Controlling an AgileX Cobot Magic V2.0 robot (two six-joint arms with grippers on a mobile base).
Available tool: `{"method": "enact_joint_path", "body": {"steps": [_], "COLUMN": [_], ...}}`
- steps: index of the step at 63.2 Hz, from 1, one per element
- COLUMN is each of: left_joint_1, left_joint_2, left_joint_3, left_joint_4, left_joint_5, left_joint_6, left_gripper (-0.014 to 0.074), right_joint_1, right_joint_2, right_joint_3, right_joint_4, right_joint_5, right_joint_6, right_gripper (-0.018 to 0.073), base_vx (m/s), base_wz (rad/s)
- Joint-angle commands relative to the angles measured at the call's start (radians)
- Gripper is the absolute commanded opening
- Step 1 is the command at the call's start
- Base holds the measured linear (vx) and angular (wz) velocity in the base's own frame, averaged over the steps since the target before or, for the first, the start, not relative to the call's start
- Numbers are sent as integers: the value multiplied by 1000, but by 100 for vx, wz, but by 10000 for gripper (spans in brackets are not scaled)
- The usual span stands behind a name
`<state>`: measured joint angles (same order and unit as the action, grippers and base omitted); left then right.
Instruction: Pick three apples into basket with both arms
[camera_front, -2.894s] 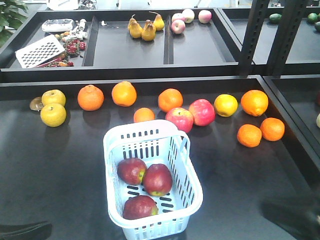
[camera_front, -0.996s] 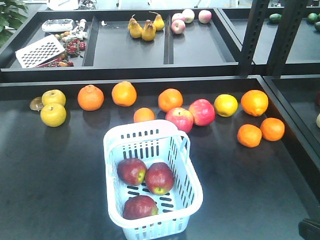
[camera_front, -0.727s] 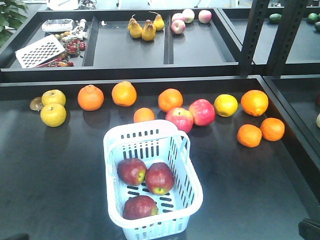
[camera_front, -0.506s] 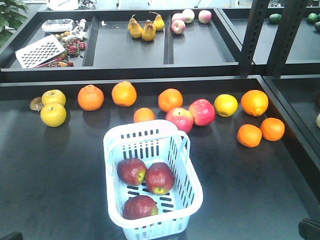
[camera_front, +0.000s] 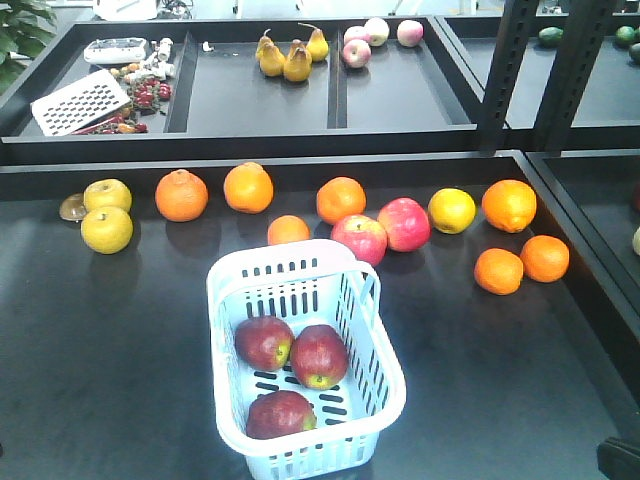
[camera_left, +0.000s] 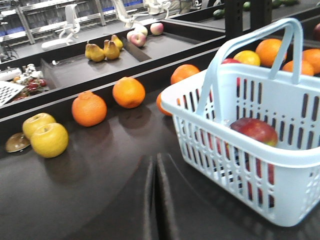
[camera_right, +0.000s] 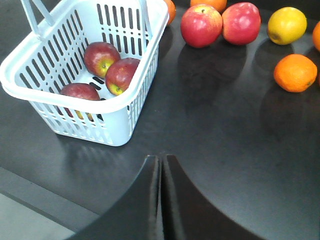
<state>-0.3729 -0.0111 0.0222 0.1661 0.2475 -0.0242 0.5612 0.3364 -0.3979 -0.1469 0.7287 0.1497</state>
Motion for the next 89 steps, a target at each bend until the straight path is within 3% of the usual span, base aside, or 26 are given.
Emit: {"method": "enact_joint_path", "body": {"steps": [1, 11, 24, 47, 55, 89], "left_joint_1": [35, 161, 313, 512, 536, 536], "left_joint_2": [-18, -18, -18, -18, -18, -18], "left_joint_3": [11, 11, 11, 11, 11, 10], "left_joint_4": [-5, -6, 6, 5, 4, 5], "left_joint_5": [-59, -69, -79, -80, -80, -77], "left_joint_6": [-2, -62, -63, -156, -165, -165], "left_gripper": [-6, -6, -6, -6, -6, -6], "right_joint_1": [-3, -3, -3, -3, -3, -3], "right_joint_2": [6, 6, 6, 6, 6, 6], "right_joint_3": [-25, -25, -25, -25, -25, -25], "right_joint_4": [-17, -17, -17, -17, -17, -17], "right_joint_5": [-58, -57, -57, -57, -57, -57], "right_joint_6": [1, 1, 1, 1, 1, 1], "right_gripper": [-4, -4, -4, -4, -4, -4], "base_vx": [0, 0, 0, 0, 0, 0], "base_wz": [0, 0, 0, 0, 0, 0]}}
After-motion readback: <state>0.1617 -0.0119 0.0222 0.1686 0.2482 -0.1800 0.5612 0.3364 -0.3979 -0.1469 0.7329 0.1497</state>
